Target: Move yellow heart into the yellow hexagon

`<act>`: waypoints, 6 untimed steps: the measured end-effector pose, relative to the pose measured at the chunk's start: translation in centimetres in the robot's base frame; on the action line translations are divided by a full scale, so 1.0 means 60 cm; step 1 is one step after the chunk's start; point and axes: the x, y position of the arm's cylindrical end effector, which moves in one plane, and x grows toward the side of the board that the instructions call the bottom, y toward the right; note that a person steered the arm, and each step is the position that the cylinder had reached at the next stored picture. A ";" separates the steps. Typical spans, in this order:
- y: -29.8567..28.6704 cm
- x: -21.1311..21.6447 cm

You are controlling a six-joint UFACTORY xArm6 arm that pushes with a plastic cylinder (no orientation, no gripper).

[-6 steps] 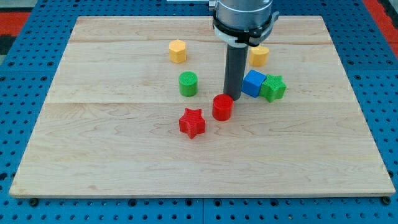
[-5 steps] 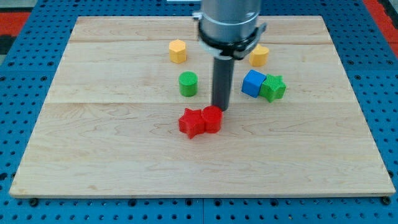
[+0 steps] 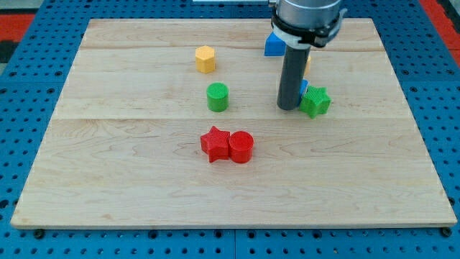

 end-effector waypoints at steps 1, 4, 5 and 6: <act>-0.016 -0.027; 0.096 -0.028; 0.080 -0.050; 0.079 -0.058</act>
